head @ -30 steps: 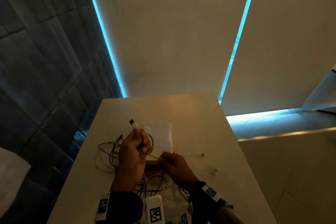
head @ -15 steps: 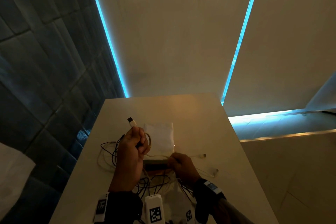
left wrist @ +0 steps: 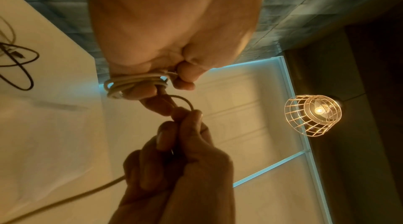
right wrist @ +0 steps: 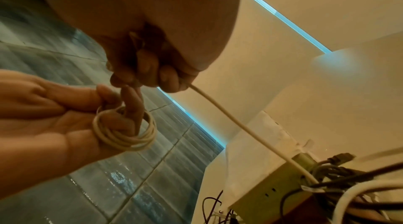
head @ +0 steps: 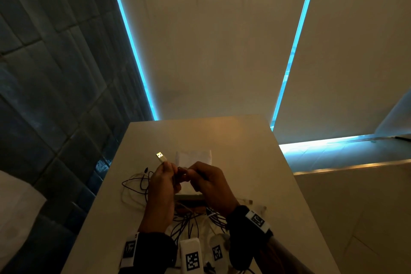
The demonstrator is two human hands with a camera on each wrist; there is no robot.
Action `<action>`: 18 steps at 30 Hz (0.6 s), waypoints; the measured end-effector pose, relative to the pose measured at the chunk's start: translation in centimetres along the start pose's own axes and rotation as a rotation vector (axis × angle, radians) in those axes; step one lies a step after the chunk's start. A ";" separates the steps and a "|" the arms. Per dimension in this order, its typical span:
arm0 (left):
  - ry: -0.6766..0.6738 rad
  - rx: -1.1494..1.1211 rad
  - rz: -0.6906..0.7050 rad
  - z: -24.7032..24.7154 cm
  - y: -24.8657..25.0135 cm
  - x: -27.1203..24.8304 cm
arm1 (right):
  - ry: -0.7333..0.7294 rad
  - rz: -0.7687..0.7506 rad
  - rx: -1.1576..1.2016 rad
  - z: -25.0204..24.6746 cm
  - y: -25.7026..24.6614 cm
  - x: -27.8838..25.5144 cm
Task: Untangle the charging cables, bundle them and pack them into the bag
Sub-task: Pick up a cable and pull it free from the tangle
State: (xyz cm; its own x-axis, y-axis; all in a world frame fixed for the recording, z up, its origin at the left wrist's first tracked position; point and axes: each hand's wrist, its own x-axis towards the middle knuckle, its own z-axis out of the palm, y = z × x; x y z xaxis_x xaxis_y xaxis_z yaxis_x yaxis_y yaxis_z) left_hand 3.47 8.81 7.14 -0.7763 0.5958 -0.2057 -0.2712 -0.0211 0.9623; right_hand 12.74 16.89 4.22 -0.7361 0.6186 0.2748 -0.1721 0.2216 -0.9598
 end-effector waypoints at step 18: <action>-0.191 -0.436 0.068 1.6 0.5 -0.7 | -0.100 0.189 -0.049 -1.2 3.6 -3.3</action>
State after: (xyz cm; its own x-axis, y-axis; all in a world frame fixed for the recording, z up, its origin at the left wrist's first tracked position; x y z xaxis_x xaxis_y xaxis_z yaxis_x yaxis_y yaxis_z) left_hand 4.84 9.68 8.08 -0.6934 0.7172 -0.0695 -0.4684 -0.3753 0.7998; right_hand 15.29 16.56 -0.08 -0.8137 0.5756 0.0811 0.0054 0.1470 -0.9891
